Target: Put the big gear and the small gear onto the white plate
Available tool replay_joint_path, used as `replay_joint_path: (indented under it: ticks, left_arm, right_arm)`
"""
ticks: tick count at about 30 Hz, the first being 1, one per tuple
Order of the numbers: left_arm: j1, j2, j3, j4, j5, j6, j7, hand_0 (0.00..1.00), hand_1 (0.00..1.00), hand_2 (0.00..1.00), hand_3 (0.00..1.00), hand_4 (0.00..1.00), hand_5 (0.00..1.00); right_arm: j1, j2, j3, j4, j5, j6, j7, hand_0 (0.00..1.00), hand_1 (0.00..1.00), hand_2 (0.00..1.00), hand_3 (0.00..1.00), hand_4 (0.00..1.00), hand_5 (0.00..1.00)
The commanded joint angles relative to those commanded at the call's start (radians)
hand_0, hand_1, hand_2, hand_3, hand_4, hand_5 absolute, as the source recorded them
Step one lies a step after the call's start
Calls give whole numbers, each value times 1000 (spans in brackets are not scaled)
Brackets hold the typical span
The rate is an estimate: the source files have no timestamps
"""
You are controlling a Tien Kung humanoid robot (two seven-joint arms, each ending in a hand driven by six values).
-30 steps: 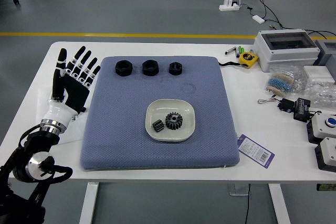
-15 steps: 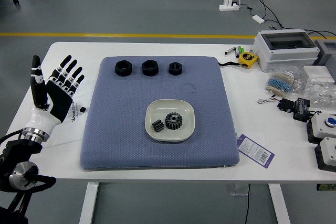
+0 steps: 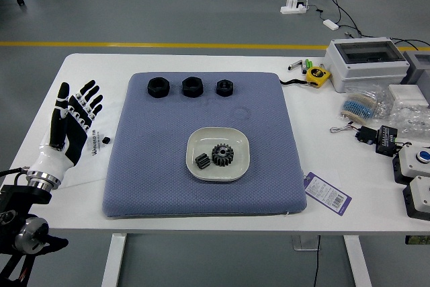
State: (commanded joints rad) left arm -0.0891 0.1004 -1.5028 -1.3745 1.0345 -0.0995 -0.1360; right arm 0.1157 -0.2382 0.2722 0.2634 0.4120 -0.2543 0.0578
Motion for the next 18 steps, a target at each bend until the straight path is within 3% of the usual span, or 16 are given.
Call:
replay_joint_path:
  ticks: [8, 18]
  left_arm:
    - [39, 0, 7, -3, 14, 28, -51, 998, 998, 998, 936, 998, 998]
    - [47, 14, -12, -6, 8, 28, -54, 998, 998, 998, 934, 998, 998]
  right_arm:
    - [-13, 12, -17, 2, 13, -2, 7, 654, 663, 727, 574, 835, 678]
    - [-18, 17, -7, 1, -7, -6, 3, 653, 665, 726, 573, 835, 678]
